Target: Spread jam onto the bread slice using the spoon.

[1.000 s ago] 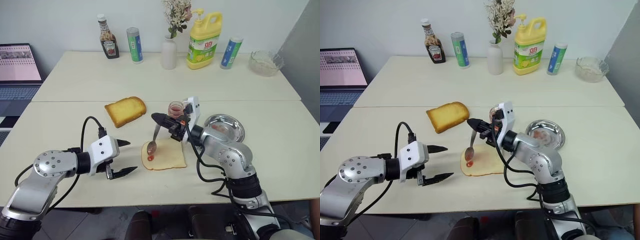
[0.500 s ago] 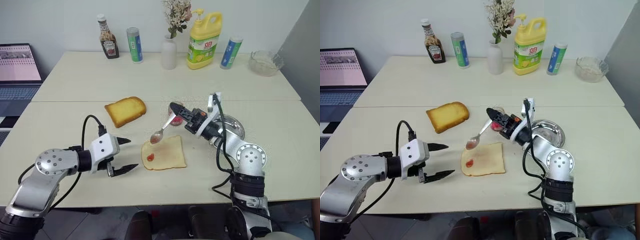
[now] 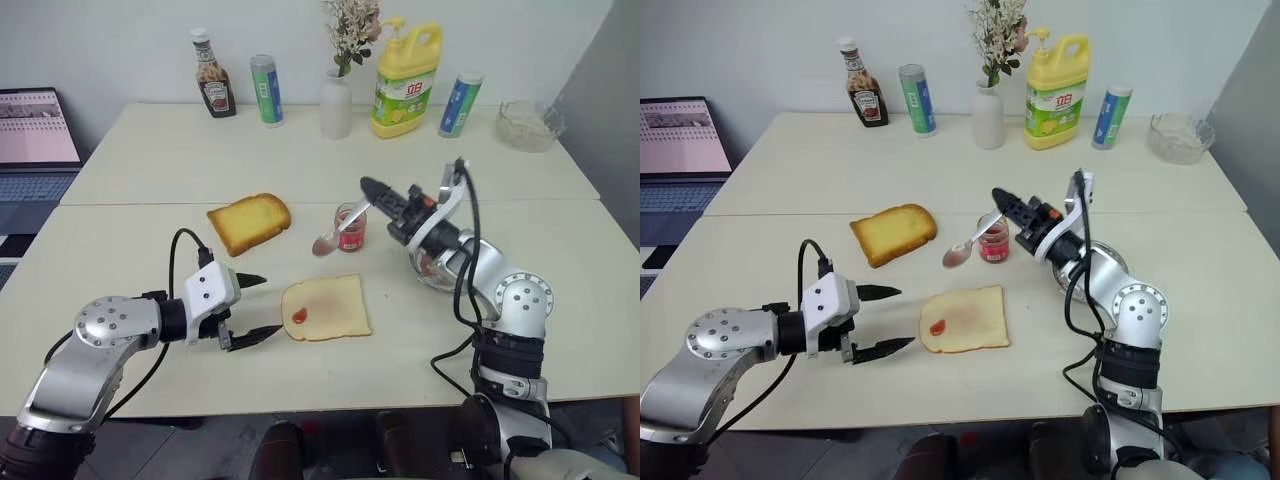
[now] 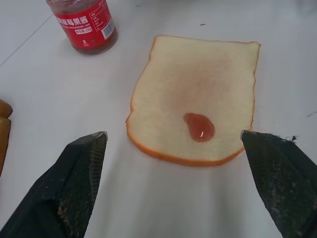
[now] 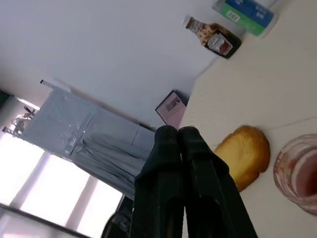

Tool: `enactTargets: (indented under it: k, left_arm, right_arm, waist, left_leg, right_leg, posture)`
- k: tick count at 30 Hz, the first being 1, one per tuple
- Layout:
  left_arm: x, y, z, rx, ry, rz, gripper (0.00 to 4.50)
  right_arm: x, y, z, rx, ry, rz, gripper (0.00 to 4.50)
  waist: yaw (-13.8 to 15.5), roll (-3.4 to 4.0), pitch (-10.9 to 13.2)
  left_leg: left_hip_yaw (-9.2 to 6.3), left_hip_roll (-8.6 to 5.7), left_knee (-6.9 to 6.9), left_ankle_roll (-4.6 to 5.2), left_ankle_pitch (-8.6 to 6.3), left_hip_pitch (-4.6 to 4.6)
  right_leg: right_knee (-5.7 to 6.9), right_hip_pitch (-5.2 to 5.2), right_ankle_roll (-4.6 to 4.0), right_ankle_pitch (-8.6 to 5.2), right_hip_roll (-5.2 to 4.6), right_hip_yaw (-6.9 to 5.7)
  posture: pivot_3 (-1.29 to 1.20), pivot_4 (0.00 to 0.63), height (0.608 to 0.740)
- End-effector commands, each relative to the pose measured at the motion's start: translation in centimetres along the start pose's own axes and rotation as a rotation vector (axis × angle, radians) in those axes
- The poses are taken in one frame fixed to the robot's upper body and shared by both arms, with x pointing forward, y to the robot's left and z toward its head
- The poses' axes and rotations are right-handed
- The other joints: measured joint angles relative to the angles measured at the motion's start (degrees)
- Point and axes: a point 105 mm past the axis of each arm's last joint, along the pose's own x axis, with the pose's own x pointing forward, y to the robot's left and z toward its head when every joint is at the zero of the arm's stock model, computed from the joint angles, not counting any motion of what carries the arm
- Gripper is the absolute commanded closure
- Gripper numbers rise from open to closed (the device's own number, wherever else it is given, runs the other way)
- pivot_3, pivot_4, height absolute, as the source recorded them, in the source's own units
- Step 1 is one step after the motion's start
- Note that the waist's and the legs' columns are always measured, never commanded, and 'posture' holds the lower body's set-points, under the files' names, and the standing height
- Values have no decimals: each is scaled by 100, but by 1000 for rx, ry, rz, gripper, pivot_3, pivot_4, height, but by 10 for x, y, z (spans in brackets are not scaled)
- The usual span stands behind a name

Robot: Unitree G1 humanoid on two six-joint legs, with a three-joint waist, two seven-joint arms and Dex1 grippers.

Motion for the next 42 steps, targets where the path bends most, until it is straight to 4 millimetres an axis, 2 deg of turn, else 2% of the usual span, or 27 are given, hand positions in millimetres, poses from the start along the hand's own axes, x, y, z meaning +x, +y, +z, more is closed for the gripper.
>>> enactTargets:
  k: [1,7,12,18,21,24,29,33,38,40,42]
  left_arm:
    - [-14,2,4,43,19,-3,0]
    - [-22,-6,-16,106,129,-47,0]
    - [-15,-12,-9,107,99,-60,0]
    - [-12,-12,-4,111,92,-65,0]
    - [-12,-11,-2,104,83,-66,0]
    - [-11,-11,-1,87,70,-68,0]
    - [-13,-11,-6,96,92,-74,0]
    - [-14,-10,-9,98,98,-72,0]
    - [-15,-10,-10,101,102,-69,0]
    - [-15,-11,-10,101,103,-69,0]
    - [-15,-11,-10,101,101,-70,0]
  right_arm:
    - [4,16,-18,-100,69,73,4443]
    - [17,10,-49,-181,132,81,4443]
    - [25,-4,-67,-228,157,60,4443]
    - [29,-23,-79,-222,174,14,4443]
    - [19,-39,-80,-168,198,-46,4443]
    - [11,-45,-78,-87,199,-76,4443]
    - [-8,-56,-69,-108,209,-125,4443]
    - [-14,-54,-53,-111,175,-130,4443]
    - [-11,-44,-36,-63,102,-116,4443]
    - [-6,-38,-35,-48,91,-102,4443]
    - [1,-35,-42,-32,101,-93,4443]
  waist:
    - [-4,0,0]
    - [-2,0,0]
    - [13,-4,-2]
    - [11,-5,-3]
    - [14,-7,-4]
    - [12,-7,-4]
    - [8,-7,-5]
    - [12,-9,-5]
    - [8,-8,-5]
    - [7,-8,-5]
    - [4,-8,-5]
  left_leg:
    - [1,0,0,0,0,0]
    - [1,1,1,0,0,0]
    - [1,0,4,0,0,0]
    - [1,0,4,0,0,0]
    - [0,0,4,0,0,0]
    - [0,-1,4,0,0,0]
    - [-1,0,3,0,0,1]
    - [1,-2,5,0,0,1]
    - [0,-1,5,0,0,1]
    - [0,-1,4,0,0,1]
    - [0,0,4,0,0,1]
  right_leg:
    - [1,-1,0,0,0,1]
    - [0,-1,-1,-1,0,0]
    - [-1,0,0,-1,-2,-2]
    - [0,-1,-1,-1,-1,-2]
    - [0,0,-1,-1,-1,-2]
    - [0,1,-1,0,-2,-2]
    - [1,1,-1,-1,-1,-3]
    - [0,2,-1,-1,-2,-1]
    - [0,2,-1,-1,-1,-1]
    - [1,2,-1,-1,-1,-1]
    - [2,1,-1,-1,0,-1]
  posture:
    - [0,150,740]
    - [0,150,740]
    - [0,150,740]
    - [0,150,740]
    - [0,150,740]
    - [0,150,740]
    - [0,150,740]
    - [0,150,740]
    - [0,150,740]
    - [0,150,740]
    - [0,150,740]
